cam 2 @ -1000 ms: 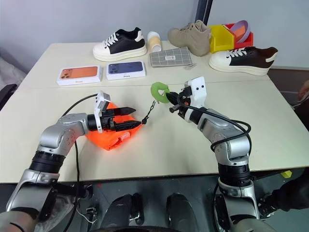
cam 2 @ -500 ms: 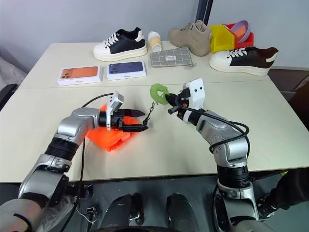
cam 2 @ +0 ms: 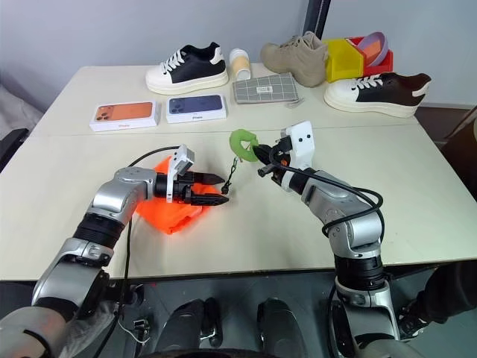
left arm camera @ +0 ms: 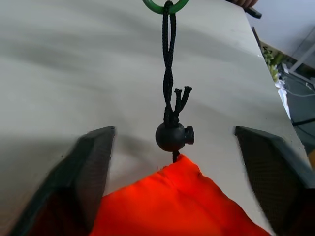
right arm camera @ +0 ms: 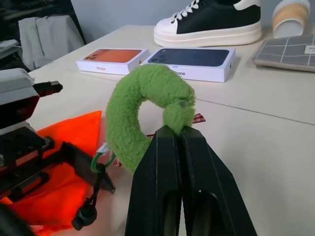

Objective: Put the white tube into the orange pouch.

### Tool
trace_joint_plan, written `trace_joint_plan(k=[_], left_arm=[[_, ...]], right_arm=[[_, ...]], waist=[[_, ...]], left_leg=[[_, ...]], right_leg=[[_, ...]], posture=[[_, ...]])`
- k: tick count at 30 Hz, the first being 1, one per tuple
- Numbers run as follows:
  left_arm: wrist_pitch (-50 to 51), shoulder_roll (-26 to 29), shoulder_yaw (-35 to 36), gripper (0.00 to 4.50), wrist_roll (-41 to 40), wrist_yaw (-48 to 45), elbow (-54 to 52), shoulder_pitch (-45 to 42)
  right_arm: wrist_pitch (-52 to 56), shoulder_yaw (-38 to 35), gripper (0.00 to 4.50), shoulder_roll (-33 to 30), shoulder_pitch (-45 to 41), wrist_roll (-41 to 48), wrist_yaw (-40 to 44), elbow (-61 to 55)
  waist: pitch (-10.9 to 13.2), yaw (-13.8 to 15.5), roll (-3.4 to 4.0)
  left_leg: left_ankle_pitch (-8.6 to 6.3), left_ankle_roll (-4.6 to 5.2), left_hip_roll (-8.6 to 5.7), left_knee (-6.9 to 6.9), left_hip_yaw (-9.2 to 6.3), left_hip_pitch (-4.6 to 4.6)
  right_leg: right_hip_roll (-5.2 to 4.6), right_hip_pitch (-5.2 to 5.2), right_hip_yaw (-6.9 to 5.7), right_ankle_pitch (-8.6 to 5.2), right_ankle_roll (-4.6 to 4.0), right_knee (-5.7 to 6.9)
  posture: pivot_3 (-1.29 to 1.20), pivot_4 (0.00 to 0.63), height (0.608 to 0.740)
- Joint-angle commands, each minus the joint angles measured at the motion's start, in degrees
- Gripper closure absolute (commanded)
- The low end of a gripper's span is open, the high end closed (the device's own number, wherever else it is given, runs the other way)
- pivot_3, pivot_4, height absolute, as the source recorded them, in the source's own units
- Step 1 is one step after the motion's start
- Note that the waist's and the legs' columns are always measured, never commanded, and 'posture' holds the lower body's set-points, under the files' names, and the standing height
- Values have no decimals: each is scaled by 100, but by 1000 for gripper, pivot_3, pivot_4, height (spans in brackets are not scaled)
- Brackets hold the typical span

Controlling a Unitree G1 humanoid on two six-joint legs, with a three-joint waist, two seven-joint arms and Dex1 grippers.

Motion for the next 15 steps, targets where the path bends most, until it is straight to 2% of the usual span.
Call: trace_joint_plan(k=[1,3,5,11,15], left_arm=[[-14,24,14,2450,25,-78,-79,-26],[17,19,19,3519,25,-101,-67,-34],[15,10,31,4326,31,-98,-54,-46],[-73,67,38,4328,103,-66,-109,-10],[-230,352,-73,4328,339,-108,-369,231]], right_arm=[[-130,-7,4500,30,-81,104,3,-312],[-129,-7,4500,27,-78,109,-5,-317],[-125,-3,4500,22,-77,121,-16,-323],[-136,7,4500,9,-93,111,-31,-297],[-234,-112,4500,-2,-134,-4,-202,-166]], waist=[[0,0,0],[0,0,0],[0,0,0],[0,0,0],[0,-18,0]], left_leg=[[0,0,0,0,0,0],[0,0,0,1,0,0],[0,0,0,2,-1,0],[0,0,0,5,-1,0],[0,0,1,5,-1,1]], right_leg=[[0,0,0,0,0,1],[0,0,0,0,0,2],[1,0,0,0,0,2],[1,0,0,0,0,4],[-1,0,1,0,0,6]], posture=[[0,150,740],[0,150,740],[0,150,740],[0,150,740],[0,150,740]])
